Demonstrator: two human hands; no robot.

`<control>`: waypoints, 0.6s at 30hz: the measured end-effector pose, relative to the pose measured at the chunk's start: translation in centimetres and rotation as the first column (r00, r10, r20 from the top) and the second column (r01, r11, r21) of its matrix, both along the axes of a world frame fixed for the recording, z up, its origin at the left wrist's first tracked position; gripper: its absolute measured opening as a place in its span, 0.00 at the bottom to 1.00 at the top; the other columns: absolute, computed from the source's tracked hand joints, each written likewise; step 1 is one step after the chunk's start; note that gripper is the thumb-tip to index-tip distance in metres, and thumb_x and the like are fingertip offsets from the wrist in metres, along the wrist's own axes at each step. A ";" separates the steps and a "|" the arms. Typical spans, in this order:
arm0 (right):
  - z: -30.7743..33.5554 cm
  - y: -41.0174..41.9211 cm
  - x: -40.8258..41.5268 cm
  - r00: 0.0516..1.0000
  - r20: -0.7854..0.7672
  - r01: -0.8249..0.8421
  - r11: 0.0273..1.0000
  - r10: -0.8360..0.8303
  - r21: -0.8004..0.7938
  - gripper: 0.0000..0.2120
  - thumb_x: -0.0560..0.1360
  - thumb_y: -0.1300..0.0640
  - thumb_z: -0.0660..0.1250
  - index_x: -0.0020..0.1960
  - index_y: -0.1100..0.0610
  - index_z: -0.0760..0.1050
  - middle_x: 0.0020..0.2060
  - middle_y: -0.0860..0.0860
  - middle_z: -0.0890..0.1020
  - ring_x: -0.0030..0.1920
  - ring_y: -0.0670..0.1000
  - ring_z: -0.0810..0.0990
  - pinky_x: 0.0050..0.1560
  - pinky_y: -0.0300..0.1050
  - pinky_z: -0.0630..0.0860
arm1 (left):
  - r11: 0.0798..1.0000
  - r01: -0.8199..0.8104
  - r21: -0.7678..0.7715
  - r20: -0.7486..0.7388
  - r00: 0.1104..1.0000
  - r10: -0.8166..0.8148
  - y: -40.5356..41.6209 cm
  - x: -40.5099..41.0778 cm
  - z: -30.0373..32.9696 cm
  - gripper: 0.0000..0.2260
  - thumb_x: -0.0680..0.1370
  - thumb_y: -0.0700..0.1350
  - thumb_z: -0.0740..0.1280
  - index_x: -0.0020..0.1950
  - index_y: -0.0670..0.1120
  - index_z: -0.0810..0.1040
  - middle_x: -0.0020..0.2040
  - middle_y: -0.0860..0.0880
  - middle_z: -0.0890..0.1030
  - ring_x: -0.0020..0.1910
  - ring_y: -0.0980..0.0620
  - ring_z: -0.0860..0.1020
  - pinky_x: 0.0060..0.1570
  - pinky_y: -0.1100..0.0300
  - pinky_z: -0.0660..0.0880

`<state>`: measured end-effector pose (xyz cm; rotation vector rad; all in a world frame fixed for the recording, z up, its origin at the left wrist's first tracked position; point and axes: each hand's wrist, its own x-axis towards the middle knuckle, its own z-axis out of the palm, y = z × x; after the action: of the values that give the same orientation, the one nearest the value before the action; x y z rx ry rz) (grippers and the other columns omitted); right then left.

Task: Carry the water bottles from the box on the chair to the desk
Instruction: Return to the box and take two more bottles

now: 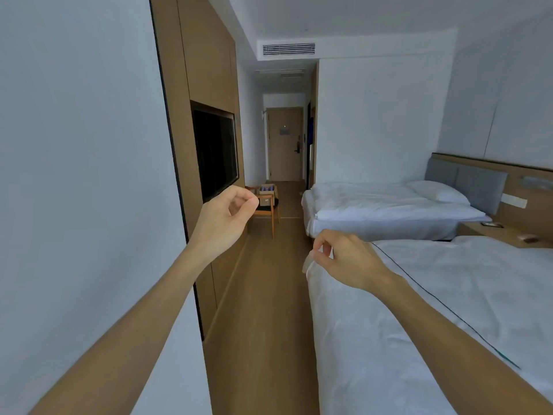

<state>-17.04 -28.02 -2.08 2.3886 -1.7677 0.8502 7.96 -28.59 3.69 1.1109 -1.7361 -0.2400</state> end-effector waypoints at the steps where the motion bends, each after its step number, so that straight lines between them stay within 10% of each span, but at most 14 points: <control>1: 0.3 -2.1 -0.5 1.000 -0.006 -0.010 1.000 0.010 0.004 0.05 0.77 0.44 0.63 0.47 0.43 0.72 0.40 0.41 0.78 0.36 0.39 0.75 0.33 0.36 0.65 | 1.000 -0.010 0.003 0.007 1.000 0.010 -1.9 -0.5 0.3 0.06 0.80 0.53 0.63 0.53 0.55 0.77 0.44 0.58 0.78 0.44 0.57 0.77 0.45 0.62 0.76; 18: -0.3 -38.6 -4.2 0.997 -0.067 -0.039 0.998 0.042 0.043 0.05 0.78 0.42 0.62 0.47 0.42 0.70 0.41 0.40 0.76 0.39 0.38 0.74 0.37 0.37 0.65 | 0.999 -0.024 0.022 -0.006 1.000 0.024 -37.1 -3.5 -0.6 0.04 0.79 0.55 0.63 0.50 0.60 0.78 0.44 0.59 0.78 0.37 0.61 0.74 0.39 0.65 0.70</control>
<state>-21.27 -66.57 -2.34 2.4564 -1.7348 0.7342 4.42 -65.73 3.06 1.1453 -1.7170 -0.2483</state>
